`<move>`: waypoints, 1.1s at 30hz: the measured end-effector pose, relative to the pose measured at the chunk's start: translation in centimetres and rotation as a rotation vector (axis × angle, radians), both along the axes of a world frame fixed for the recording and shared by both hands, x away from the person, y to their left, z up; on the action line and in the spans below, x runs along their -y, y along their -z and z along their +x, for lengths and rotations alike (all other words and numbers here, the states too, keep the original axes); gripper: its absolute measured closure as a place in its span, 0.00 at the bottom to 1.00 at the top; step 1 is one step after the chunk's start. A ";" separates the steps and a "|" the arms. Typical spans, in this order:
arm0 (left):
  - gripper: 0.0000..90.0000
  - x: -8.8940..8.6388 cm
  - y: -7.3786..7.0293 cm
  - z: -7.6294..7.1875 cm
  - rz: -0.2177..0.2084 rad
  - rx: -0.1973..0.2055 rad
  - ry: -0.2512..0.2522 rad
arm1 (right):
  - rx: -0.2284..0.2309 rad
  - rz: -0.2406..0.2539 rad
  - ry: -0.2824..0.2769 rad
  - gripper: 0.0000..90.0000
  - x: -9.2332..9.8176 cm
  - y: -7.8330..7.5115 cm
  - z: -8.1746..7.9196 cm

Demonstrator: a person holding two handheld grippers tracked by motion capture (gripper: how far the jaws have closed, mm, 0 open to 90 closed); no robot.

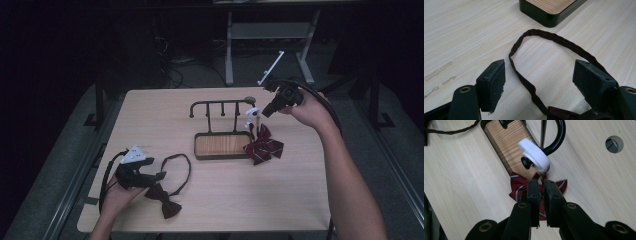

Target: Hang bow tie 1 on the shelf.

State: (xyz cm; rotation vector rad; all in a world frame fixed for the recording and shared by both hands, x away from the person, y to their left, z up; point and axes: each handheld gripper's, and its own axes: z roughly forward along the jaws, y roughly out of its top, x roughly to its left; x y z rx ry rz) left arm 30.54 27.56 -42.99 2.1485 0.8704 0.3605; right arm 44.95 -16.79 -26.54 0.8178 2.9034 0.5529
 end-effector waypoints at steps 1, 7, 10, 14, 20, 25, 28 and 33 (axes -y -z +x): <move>0.30 0.0 0.0 0.0 0.000 0.000 0.000 | -0.002 -0.002 0.000 0.92 0.0 0.0 0.0; 0.30 0.0 0.0 0.0 0.001 -0.003 0.001 | -0.002 0.004 -0.004 0.91 0.3 0.2 -0.4; 0.30 0.0 0.0 0.0 0.003 -0.002 0.001 | -0.008 0.010 -0.007 0.90 0.6 0.5 -0.6; 0.30 0.1 0.0 0.0 0.005 -0.003 0.002 | -0.011 0.018 -0.005 0.88 0.9 0.7 -0.9; 0.30 0.1 0.1 0.0 0.011 -0.004 0.006 | -0.022 0.035 -0.012 0.85 1.5 1.4 -1.4; 0.29 0.2 0.1 0.0 0.003 -0.007 0.003 | -0.028 0.043 -0.021 0.82 1.6 2.2 -2.1; 0.30 0.2 0.2 0.0 0.003 -0.009 0.002 | -0.031 0.048 -0.024 0.82 1.8 2.6 -2.4; 0.30 0.2 0.2 0.0 0.002 -0.009 0.003 | -0.033 0.058 -0.027 0.81 2.1 3.1 -2.8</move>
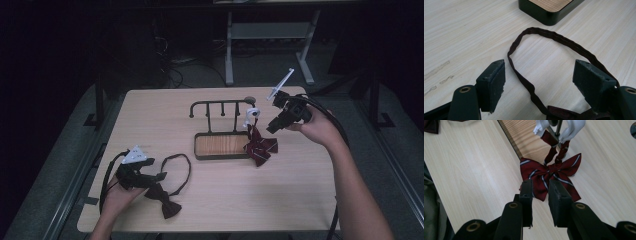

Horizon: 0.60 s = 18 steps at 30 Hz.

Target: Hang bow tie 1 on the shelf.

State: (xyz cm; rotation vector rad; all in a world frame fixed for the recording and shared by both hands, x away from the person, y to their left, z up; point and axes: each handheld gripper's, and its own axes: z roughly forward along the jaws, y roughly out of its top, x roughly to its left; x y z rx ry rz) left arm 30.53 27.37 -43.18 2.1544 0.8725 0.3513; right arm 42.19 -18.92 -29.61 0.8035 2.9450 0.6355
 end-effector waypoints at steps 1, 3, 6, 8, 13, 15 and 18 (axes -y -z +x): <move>0.30 0.0 0.0 0.0 0.000 0.001 0.000 | -0.004 0.001 0.001 0.81 0.1 0.1 -0.1; 0.29 -0.1 0.0 0.0 0.004 0.004 0.003 | -0.002 0.010 -0.005 0.80 0.2 0.3 -0.2; 0.30 -0.1 0.0 0.1 0.006 0.004 0.003 | -0.007 0.018 -0.008 0.79 0.3 0.7 -0.6; 0.29 0.0 0.0 0.1 0.004 0.005 0.003 | -0.009 0.025 -0.011 0.78 0.4 1.0 -0.8; 0.30 0.0 0.1 0.1 0.006 0.003 0.003 | -0.010 0.031 -0.022 0.76 0.4 1.7 -1.2; 0.30 0.0 0.1 0.1 0.006 0.004 0.002 | -0.014 0.040 -0.024 0.76 0.5 2.0 -1.6; 0.30 0.0 0.1 0.1 0.005 0.005 0.003 | -0.014 0.046 -0.028 0.75 0.6 2.3 -1.8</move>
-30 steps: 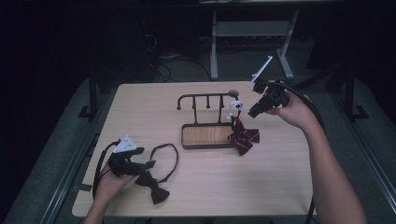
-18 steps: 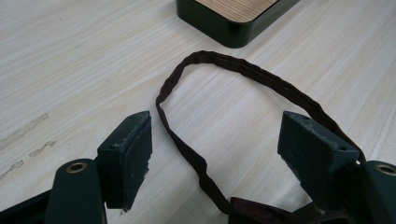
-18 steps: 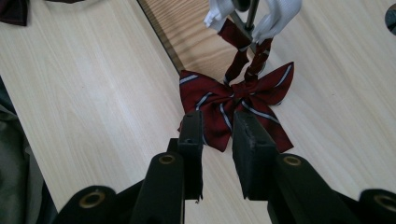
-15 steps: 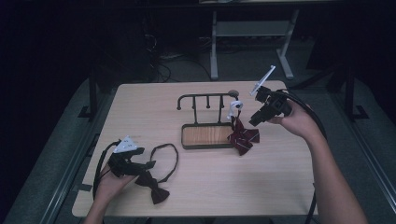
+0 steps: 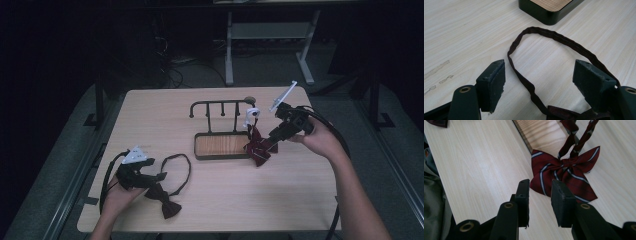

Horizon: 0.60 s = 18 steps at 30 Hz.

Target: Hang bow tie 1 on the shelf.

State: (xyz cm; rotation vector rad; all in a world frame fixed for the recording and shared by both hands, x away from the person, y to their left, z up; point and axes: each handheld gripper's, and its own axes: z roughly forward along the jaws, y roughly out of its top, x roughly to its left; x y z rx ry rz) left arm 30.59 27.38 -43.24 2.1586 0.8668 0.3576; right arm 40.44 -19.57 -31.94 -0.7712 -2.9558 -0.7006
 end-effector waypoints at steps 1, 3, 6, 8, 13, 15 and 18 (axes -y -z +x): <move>0.30 0.0 0.0 0.0 0.000 0.000 0.000 | -0.001 0.005 0.000 0.75 0.1 0.2 -0.1; 0.30 0.0 0.0 0.0 0.002 0.000 0.001 | -0.006 0.017 -0.004 0.74 0.2 0.5 -0.3; 0.29 0.0 0.0 0.0 0.002 -0.002 0.001 | -0.012 0.020 -0.010 0.73 0.3 0.9 -0.6; 0.30 0.1 0.0 0.0 0.000 -0.007 0.001 | -0.017 0.026 -0.018 0.72 0.3 1.2 -0.7; 0.30 0.1 0.1 0.0 0.003 -0.009 0.002 | -0.019 0.039 -0.029 0.68 0.5 2.1 -1.5; 0.30 0.1 0.1 0.0 0.002 -0.009 0.000 | -0.017 0.042 -0.028 0.68 0.6 2.3 -1.6; 0.30 0.1 0.1 0.0 0.001 -0.009 -0.002 | -0.011 0.052 -0.032 0.67 0.7 2.8 -2.1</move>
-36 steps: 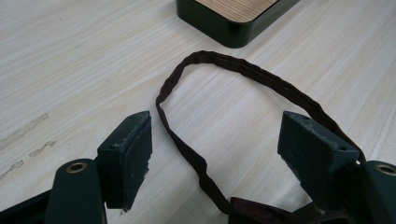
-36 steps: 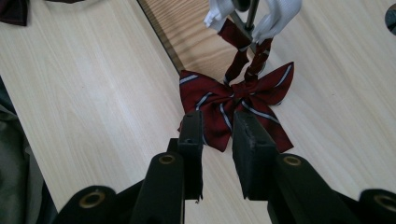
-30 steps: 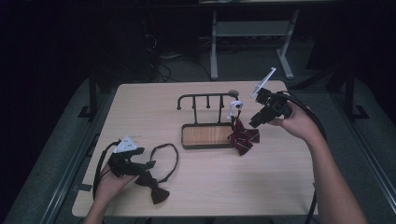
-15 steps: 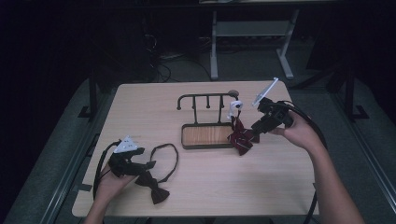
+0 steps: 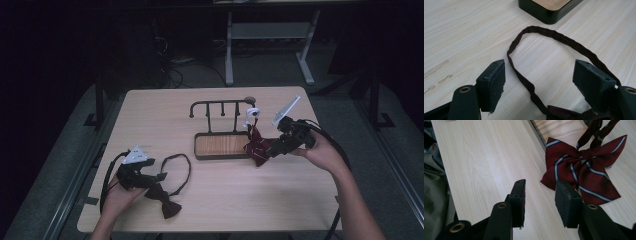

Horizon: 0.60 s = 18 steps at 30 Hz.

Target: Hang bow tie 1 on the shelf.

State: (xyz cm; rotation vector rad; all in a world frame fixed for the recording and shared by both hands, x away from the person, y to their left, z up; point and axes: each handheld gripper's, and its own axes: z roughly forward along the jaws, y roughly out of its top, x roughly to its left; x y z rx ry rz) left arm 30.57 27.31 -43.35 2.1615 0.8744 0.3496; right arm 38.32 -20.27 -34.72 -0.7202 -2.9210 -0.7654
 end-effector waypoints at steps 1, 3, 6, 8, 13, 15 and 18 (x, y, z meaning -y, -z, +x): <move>0.30 0.0 0.0 0.0 0.000 0.000 0.000 | 0.001 0.002 0.000 0.66 0.1 0.2 -0.1; 0.30 0.0 0.0 0.0 0.001 0.001 0.001 | 0.002 0.010 0.006 0.64 0.2 0.7 -0.5; 0.30 0.0 0.0 0.0 0.001 0.000 0.001 | -0.002 0.022 0.009 0.63 0.4 1.0 -0.7; 0.29 0.0 0.0 0.0 0.001 0.000 0.000 | -0.001 0.028 0.010 0.60 0.4 1.3 -0.9; 0.29 0.0 0.0 0.0 -0.001 0.001 0.001 | 0.013 0.034 0.011 0.56 0.4 2.0 -1.5; 0.29 0.1 0.0 0.0 0.002 0.001 0.002 | 0.017 0.040 0.017 0.53 0.4 2.4 -1.8; 0.29 0.1 0.1 0.0 0.009 0.000 0.011 | 0.024 0.046 0.022 0.52 0.4 2.6 -2.1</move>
